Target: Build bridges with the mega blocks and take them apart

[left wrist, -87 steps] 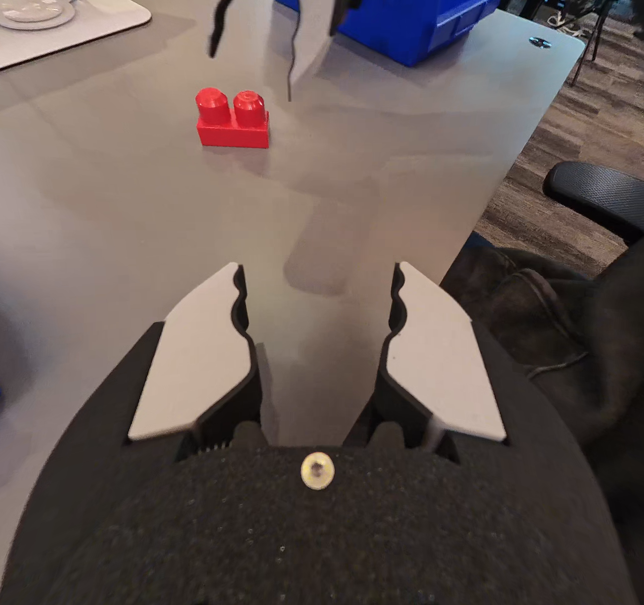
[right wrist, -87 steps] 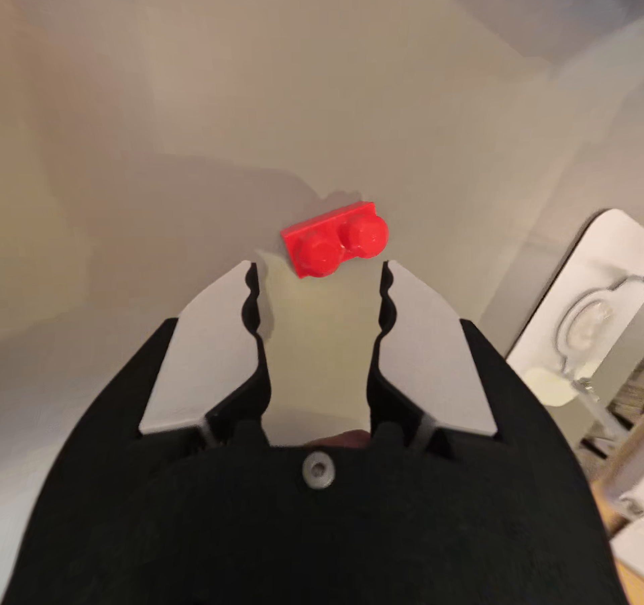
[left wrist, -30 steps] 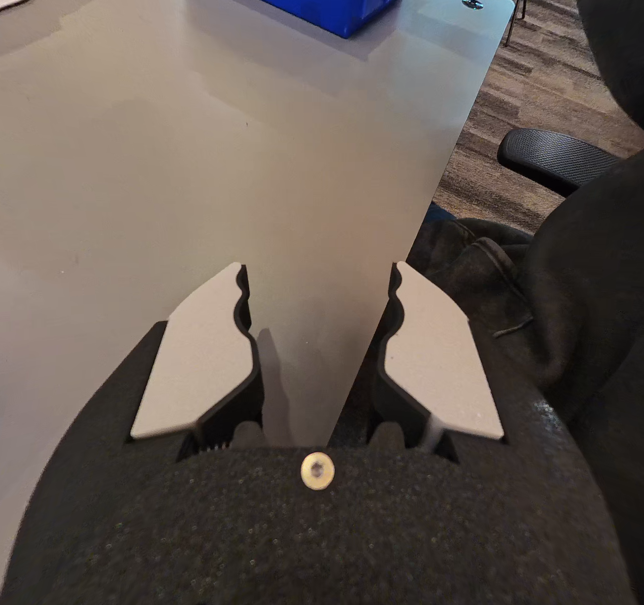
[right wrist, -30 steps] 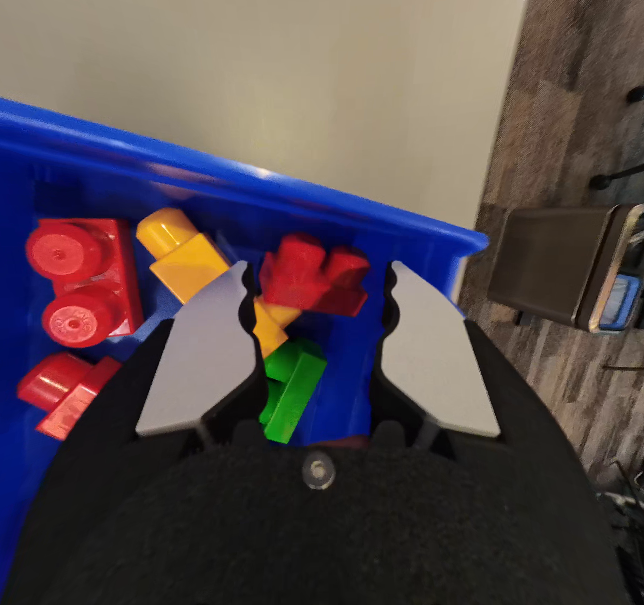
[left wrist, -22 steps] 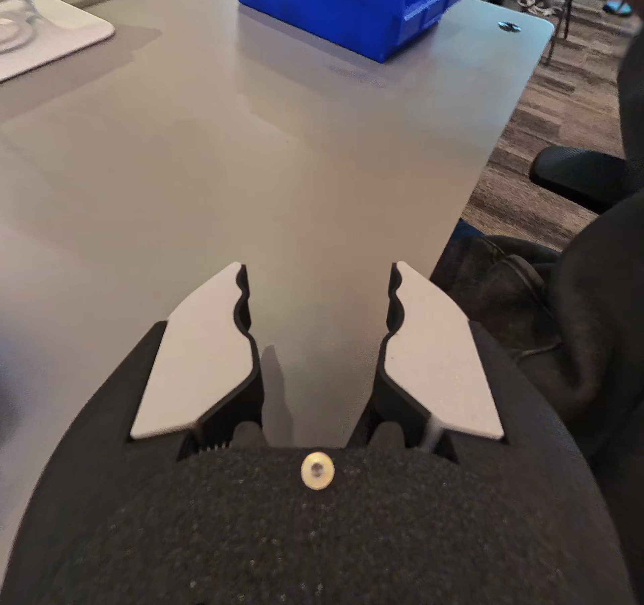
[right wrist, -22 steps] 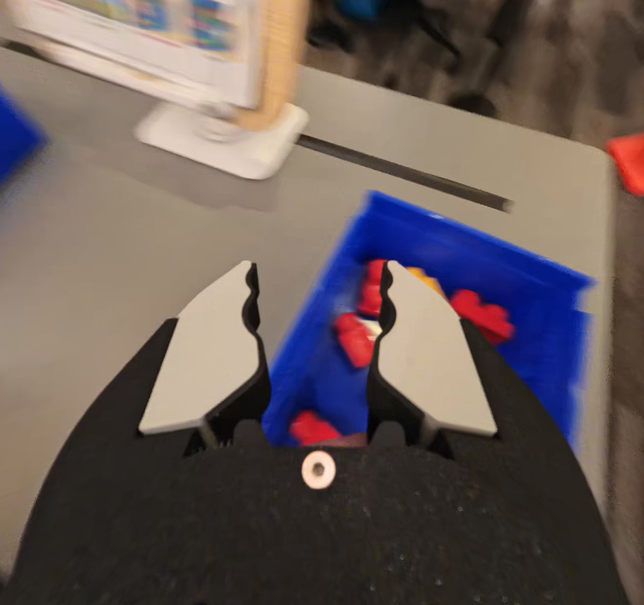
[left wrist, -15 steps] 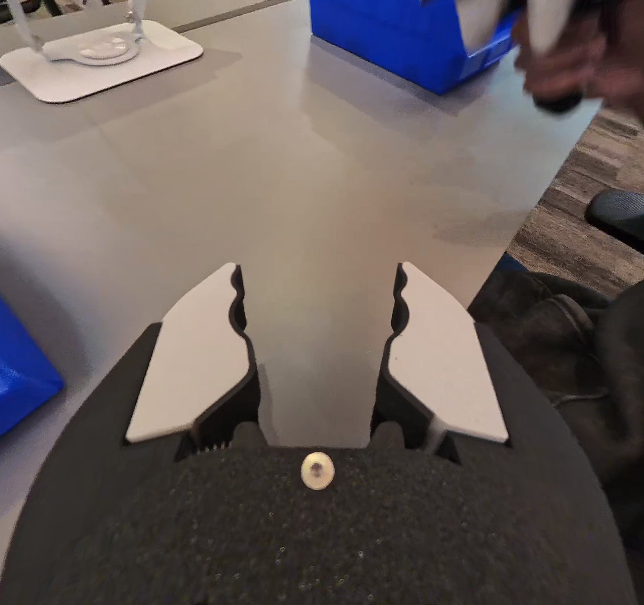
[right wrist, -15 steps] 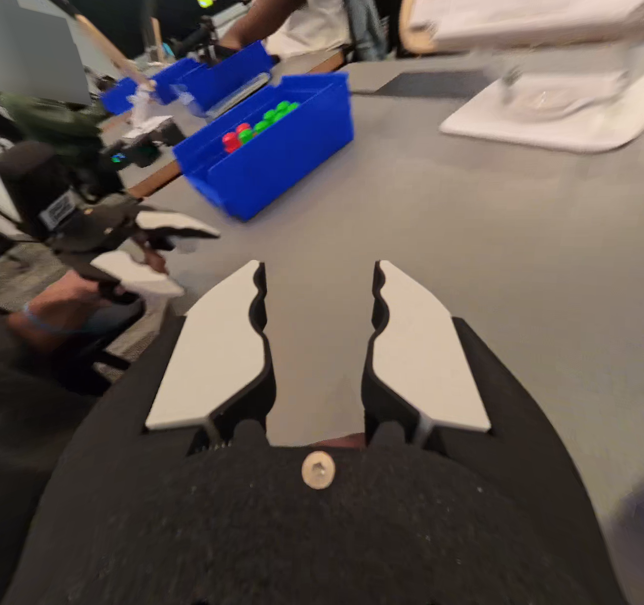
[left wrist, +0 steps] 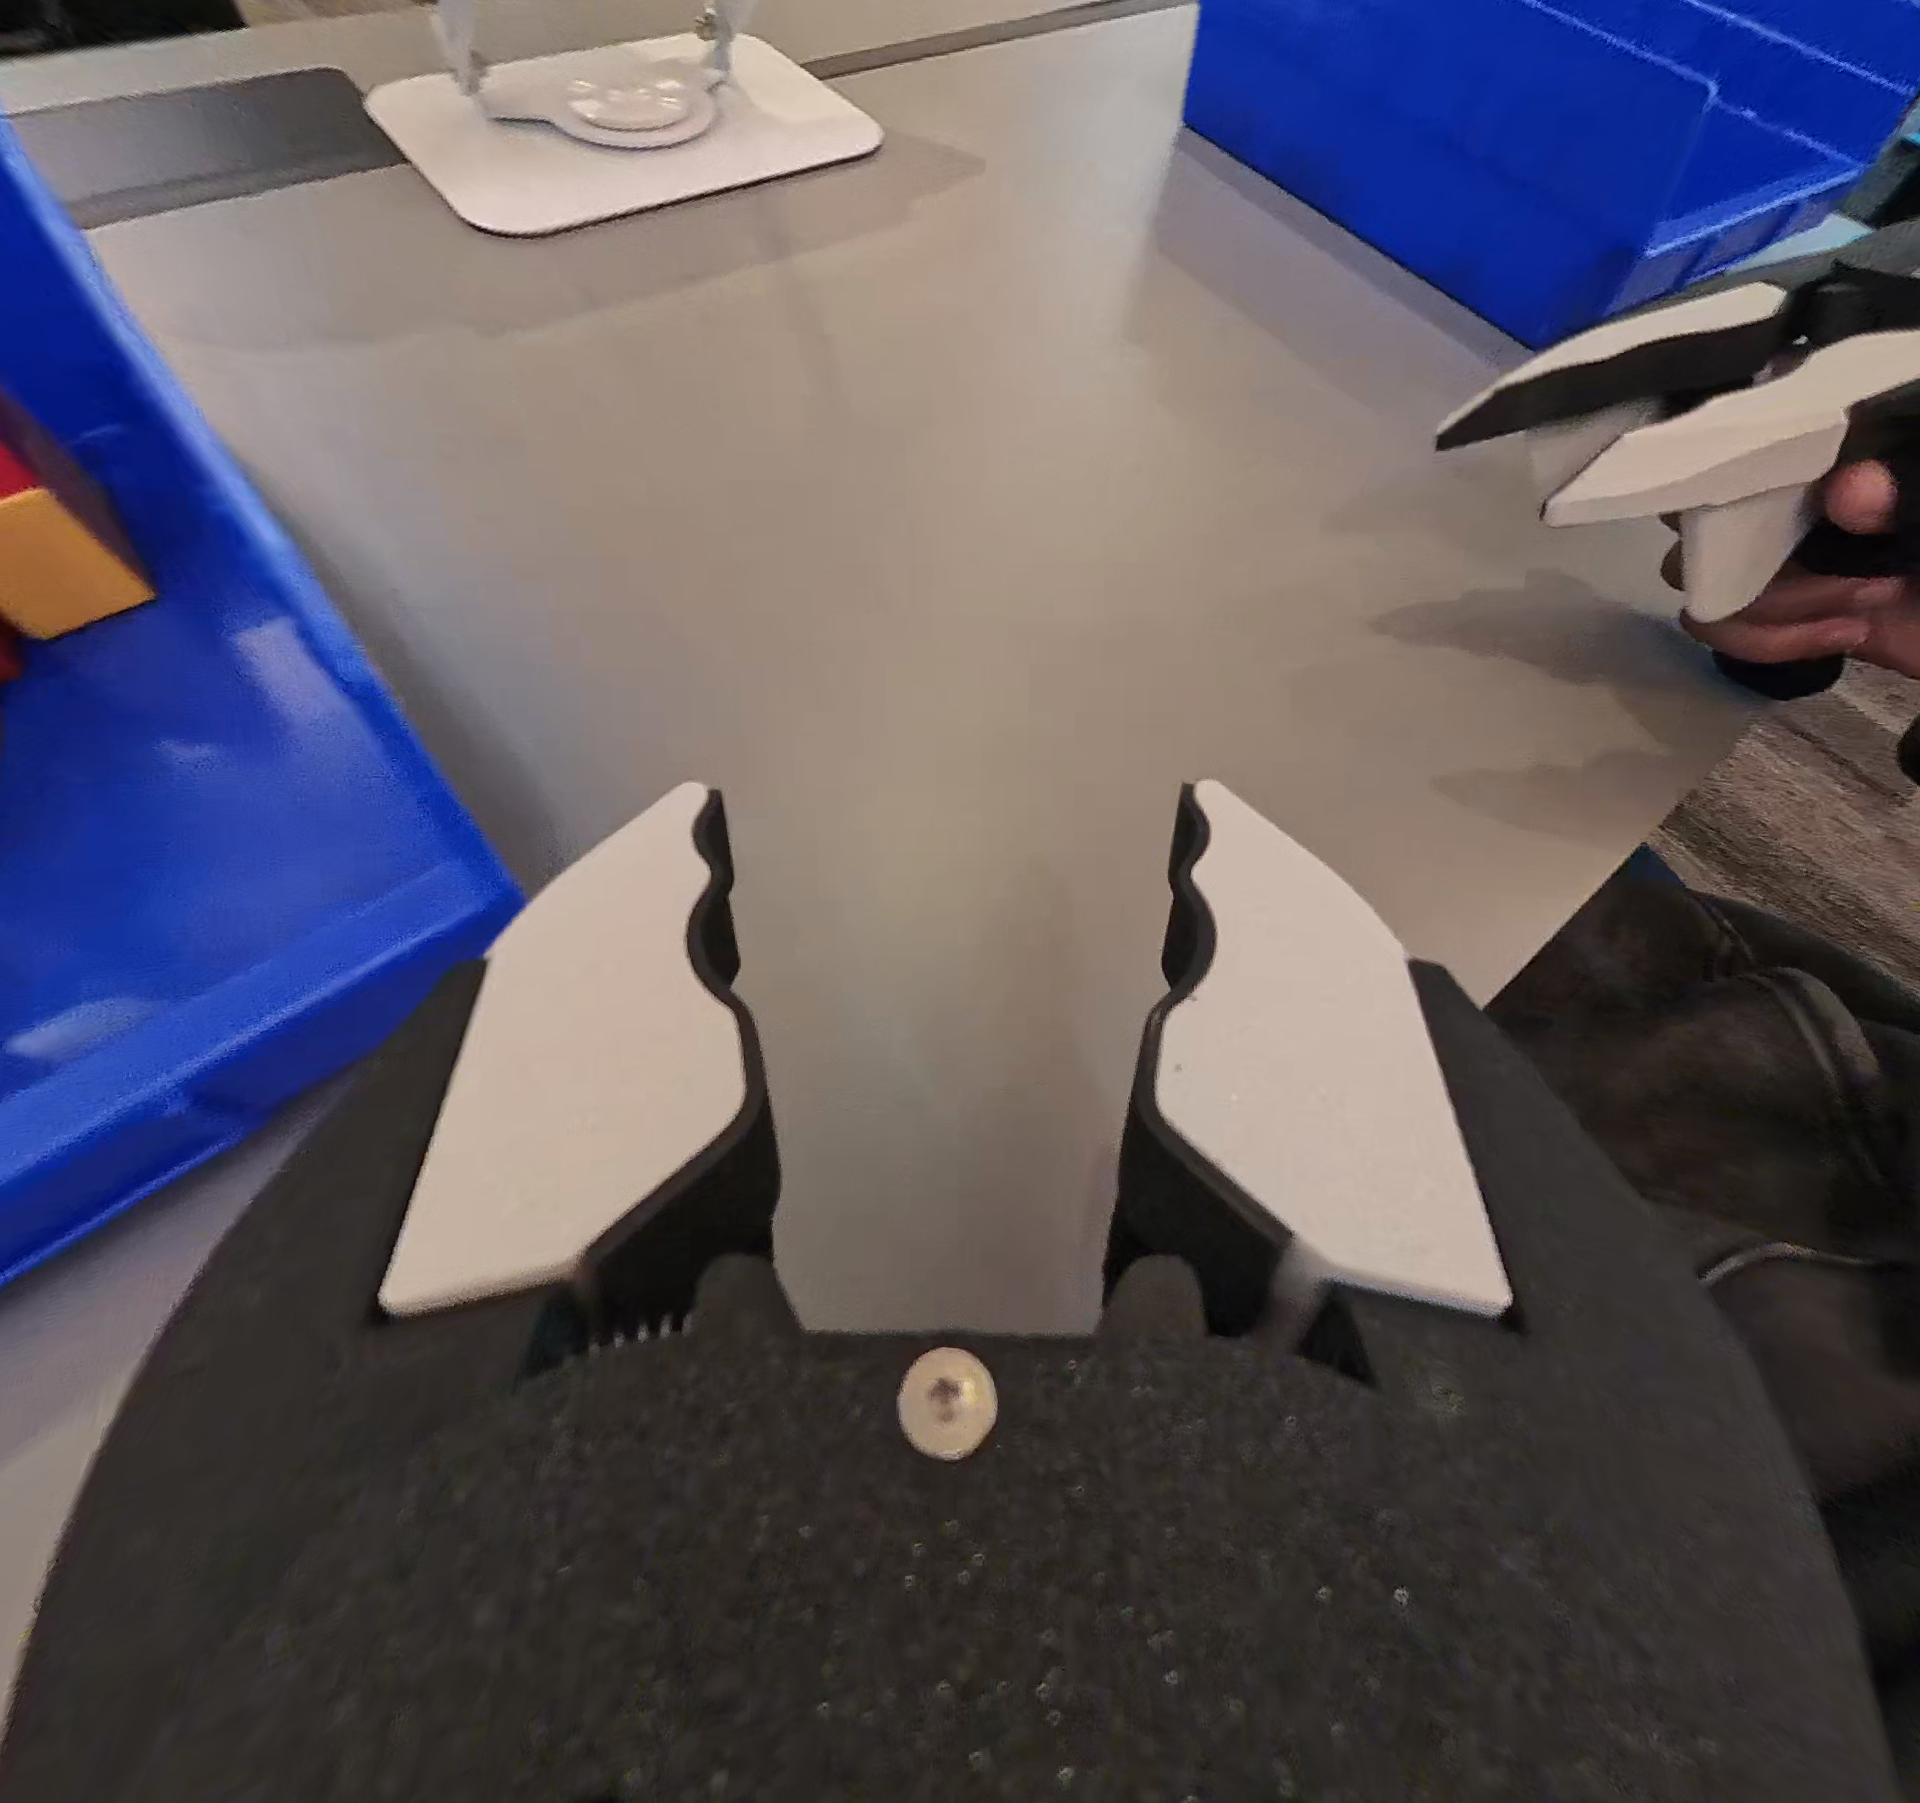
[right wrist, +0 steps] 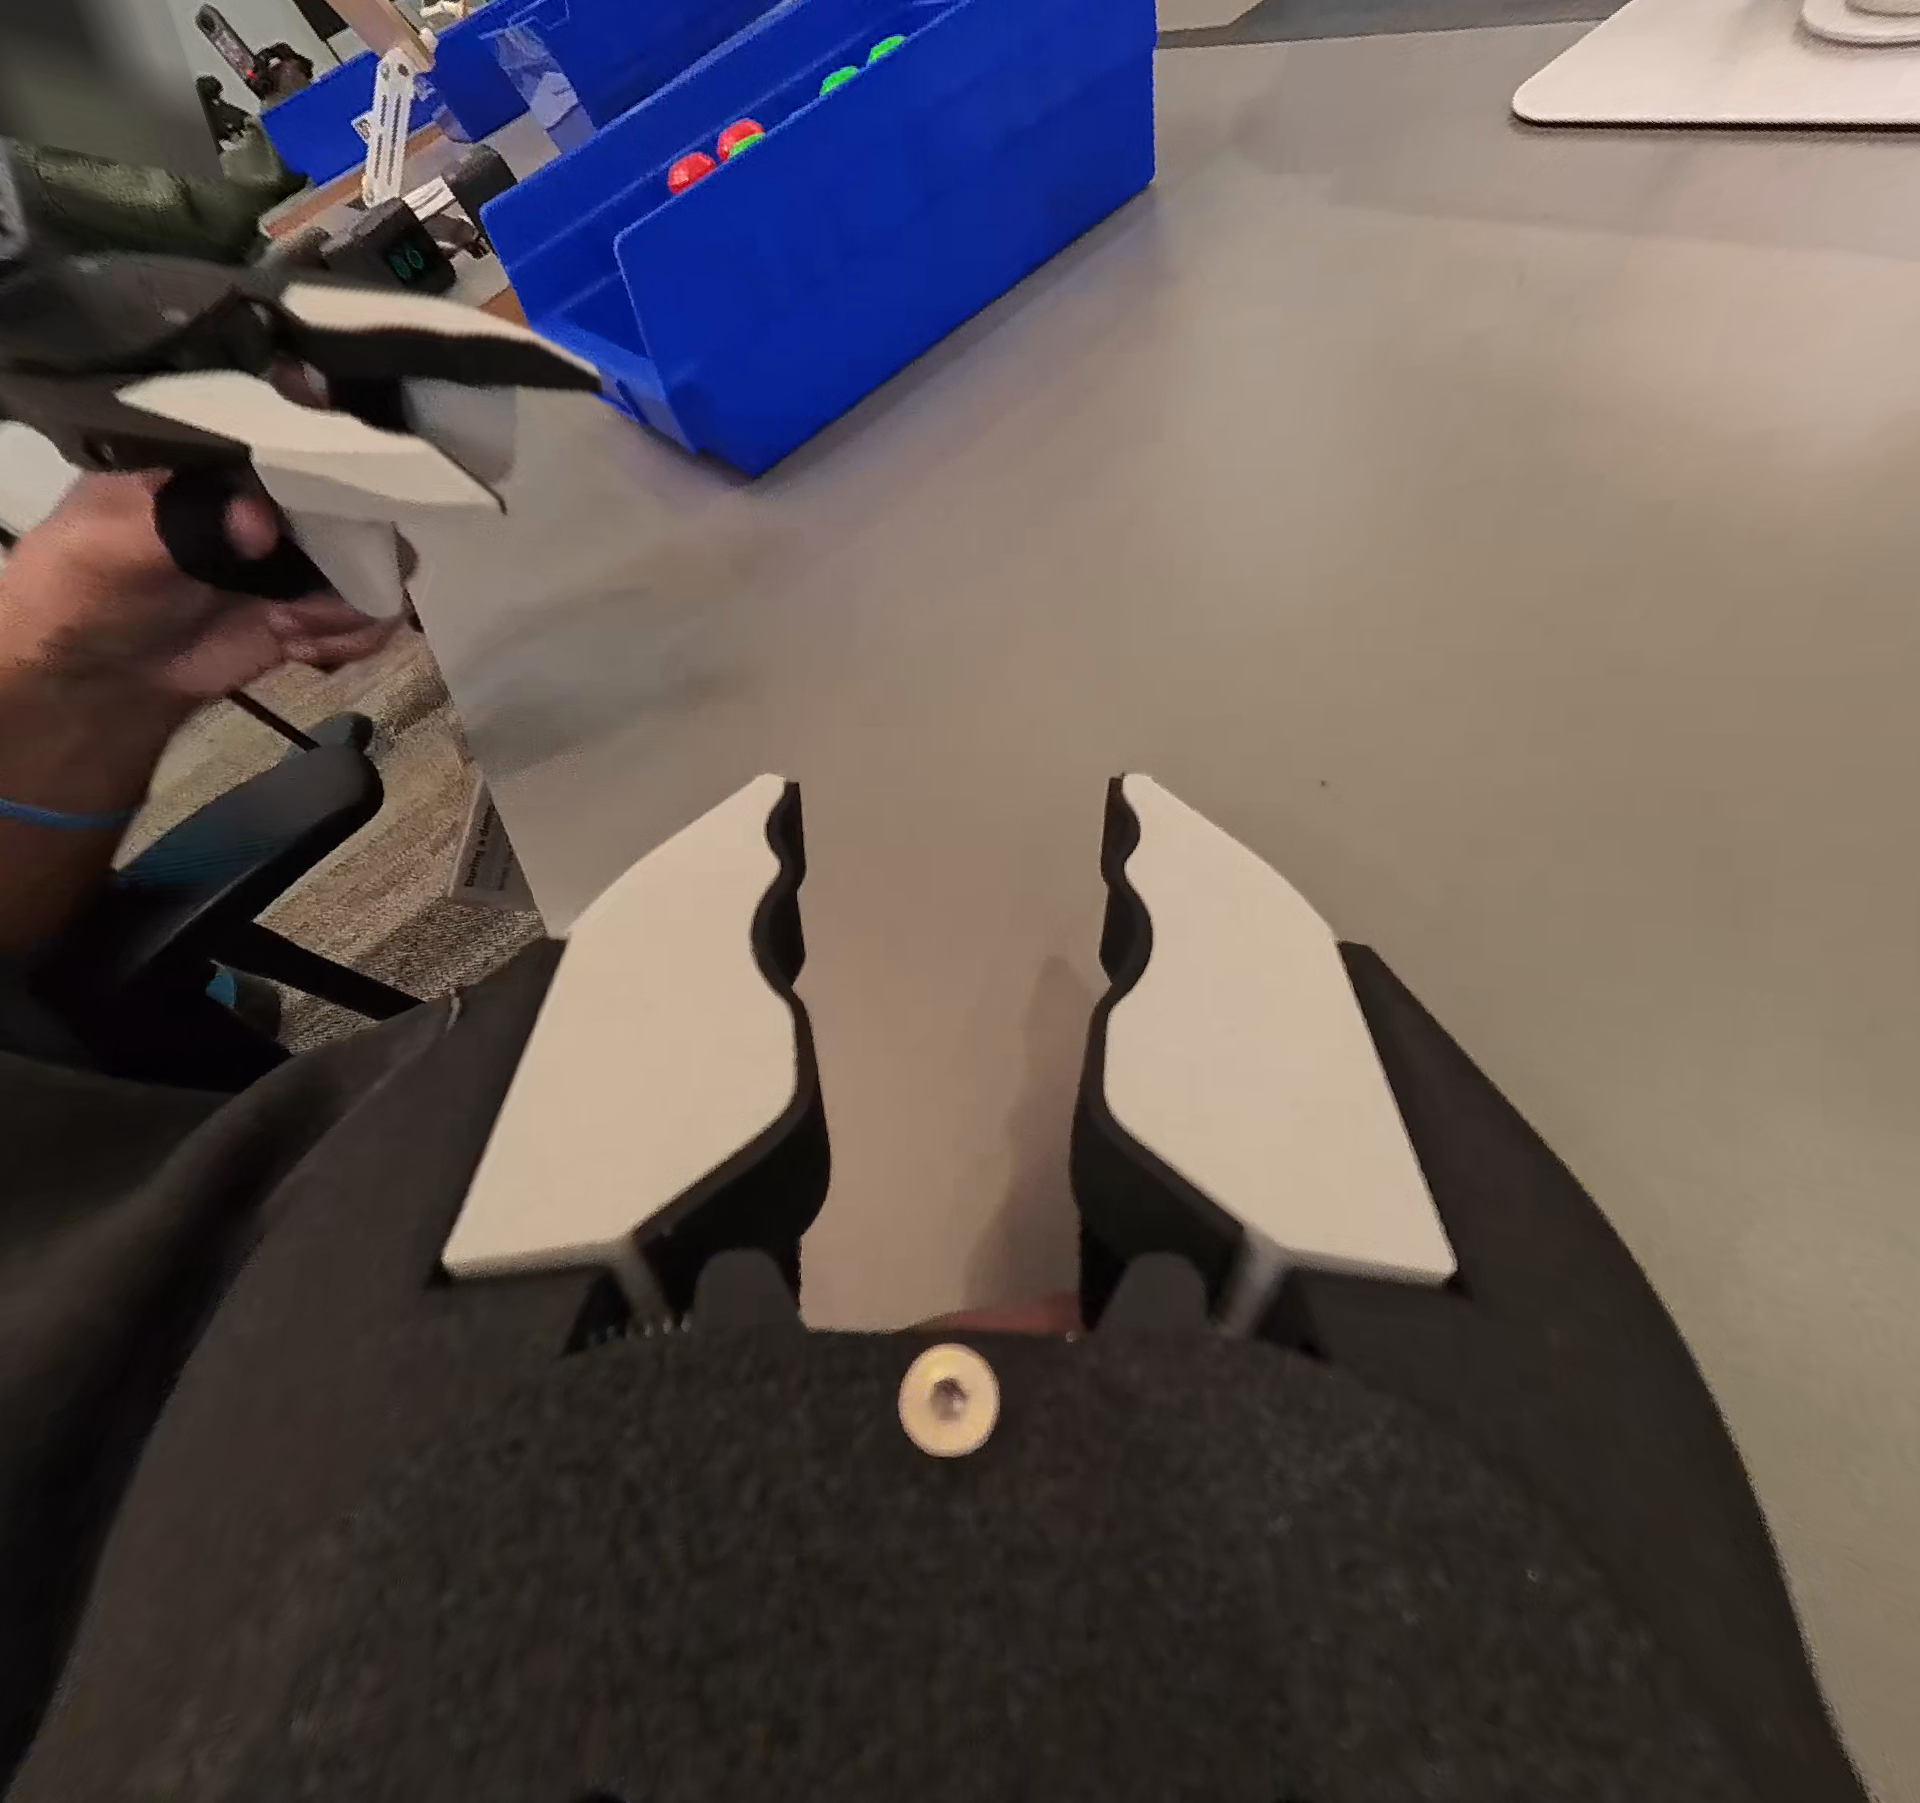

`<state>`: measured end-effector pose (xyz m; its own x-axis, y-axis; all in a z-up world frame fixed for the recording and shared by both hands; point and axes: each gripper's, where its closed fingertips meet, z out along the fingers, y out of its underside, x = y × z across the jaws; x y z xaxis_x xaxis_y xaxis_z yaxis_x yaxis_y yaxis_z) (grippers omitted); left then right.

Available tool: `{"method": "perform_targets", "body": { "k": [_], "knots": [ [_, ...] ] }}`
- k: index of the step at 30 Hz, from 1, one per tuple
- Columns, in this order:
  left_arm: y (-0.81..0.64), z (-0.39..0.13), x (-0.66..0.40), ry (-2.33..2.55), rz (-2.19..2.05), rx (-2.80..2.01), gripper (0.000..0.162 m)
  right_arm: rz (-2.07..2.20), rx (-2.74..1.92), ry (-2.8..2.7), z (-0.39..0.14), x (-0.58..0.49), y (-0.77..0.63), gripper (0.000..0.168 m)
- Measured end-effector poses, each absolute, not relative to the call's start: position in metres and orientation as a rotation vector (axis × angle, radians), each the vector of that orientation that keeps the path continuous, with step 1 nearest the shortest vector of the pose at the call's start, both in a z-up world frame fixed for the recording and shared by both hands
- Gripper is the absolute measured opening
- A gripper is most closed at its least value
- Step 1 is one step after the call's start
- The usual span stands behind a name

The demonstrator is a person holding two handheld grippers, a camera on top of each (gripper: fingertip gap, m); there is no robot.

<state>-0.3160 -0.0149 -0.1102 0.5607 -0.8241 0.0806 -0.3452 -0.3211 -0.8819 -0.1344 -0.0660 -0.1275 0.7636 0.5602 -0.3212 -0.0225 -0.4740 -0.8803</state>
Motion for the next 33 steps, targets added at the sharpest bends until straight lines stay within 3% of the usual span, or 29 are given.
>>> {"method": "perform_targets", "body": {
  "k": [7,10,18,27,33],
  "knots": [
    [0.048,-0.038,-0.371,0.828,-0.459,-1.899,0.078,0.729,-1.951,-0.475,-0.131,-0.144,-0.067,0.053],
    [0.105,-0.031,-0.396,0.784,-0.242,-1.981,0.073,0.755,-1.954,-0.502,-0.132,-0.15,-0.067,0.052],
    [0.211,-0.102,-0.416,0.686,-0.114,-2.329,0.068,0.789,-1.937,-0.519,-0.128,-0.153,-0.07,0.049],
    [0.229,-0.136,-0.426,0.712,-0.005,-2.463,0.064,0.81,-1.94,-0.548,-0.128,-0.157,-0.072,0.048],
    [0.224,-0.155,-0.427,0.772,0.027,-2.565,0.043,0.812,-1.952,-0.569,-0.13,-0.16,-0.075,0.047]
  ]
}}
